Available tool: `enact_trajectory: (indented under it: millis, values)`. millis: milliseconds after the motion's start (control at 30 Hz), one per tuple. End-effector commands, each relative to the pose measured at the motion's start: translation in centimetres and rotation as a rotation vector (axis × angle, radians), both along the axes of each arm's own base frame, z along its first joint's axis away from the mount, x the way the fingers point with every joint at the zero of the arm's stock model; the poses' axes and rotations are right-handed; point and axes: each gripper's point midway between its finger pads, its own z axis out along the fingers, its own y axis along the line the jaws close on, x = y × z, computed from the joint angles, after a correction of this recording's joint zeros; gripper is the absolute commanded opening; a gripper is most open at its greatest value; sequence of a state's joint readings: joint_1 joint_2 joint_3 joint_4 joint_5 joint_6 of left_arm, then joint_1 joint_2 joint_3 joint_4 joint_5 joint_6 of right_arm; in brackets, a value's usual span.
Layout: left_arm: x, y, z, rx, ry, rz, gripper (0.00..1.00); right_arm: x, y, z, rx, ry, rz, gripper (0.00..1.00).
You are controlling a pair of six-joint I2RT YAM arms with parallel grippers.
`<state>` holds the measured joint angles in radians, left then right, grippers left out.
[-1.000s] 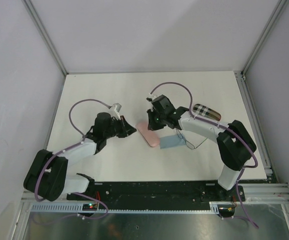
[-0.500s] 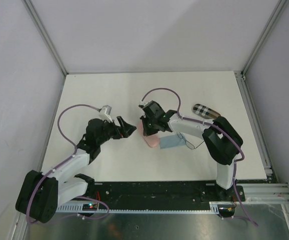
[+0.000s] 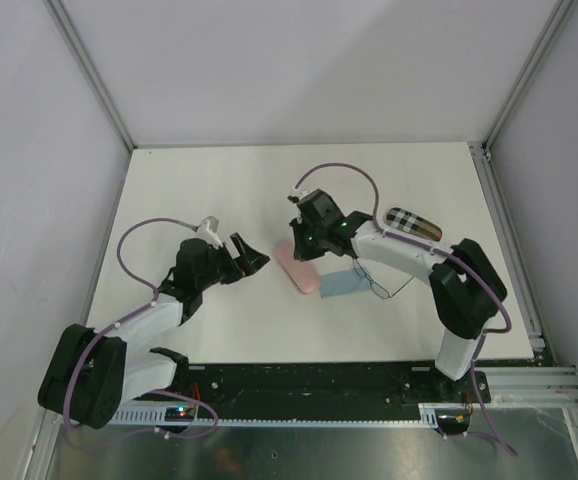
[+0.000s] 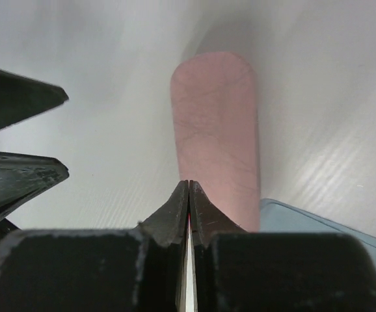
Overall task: Organize the sunglasses
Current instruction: Close the case with sunglasses at the center of the board, then pick up the sunglasses case from the center of the board.
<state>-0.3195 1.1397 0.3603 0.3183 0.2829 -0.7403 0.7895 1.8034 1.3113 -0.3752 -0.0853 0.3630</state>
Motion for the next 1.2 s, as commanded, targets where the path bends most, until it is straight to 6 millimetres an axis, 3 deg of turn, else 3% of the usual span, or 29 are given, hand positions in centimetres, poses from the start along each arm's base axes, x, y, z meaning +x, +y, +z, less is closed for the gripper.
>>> enact_trajectory:
  millis: [0,167,300,433,600,733,900,1033,1167]
  values:
    - [0.5,-0.9,1.7,-0.036,-0.034,0.004,1.0,1.6,-3.7,2.6,-0.02,-0.06,-0.075,0.04]
    - [-0.1,-1.3,2.7,-0.043,-0.065,-0.016,1.0,1.9,-8.0,0.0,-0.116,-0.039,-0.162,0.04]
    - [-1.1,-1.1,2.9,-0.036,-0.072,-0.028,1.0,1.7,-9.2,-2.4,-0.197,-0.031,-0.189,0.04]
    - [-1.9,-0.5,3.0,-0.015,-0.072,-0.021,1.0,1.0,-7.8,-4.1,-0.214,-0.02,-0.163,0.03]
    - [-2.5,0.2,3.2,0.007,-0.079,-0.004,1.0,-0.5,-4.4,-5.3,-0.166,-0.002,-0.099,0.03]
    - [-3.0,0.4,2.8,0.005,-0.07,-0.003,1.0,-1.4,-2.0,-5.0,-0.101,-0.001,-0.047,0.03]
    - [-3.3,0.2,2.4,-0.002,-0.049,-0.01,1.0,-2.2,-0.3,-2.5,-0.039,-0.051,0.023,0.03]
    - [-3.3,-0.2,2.3,-0.006,-0.036,-0.019,1.0,-2.0,-0.6,-1.1,0.003,-0.065,0.033,0.03]
    - [-3.5,-1.7,2.2,0.02,-0.033,-0.059,1.0,-1.6,-2.5,-0.2,0.065,-0.061,-0.003,0.03]
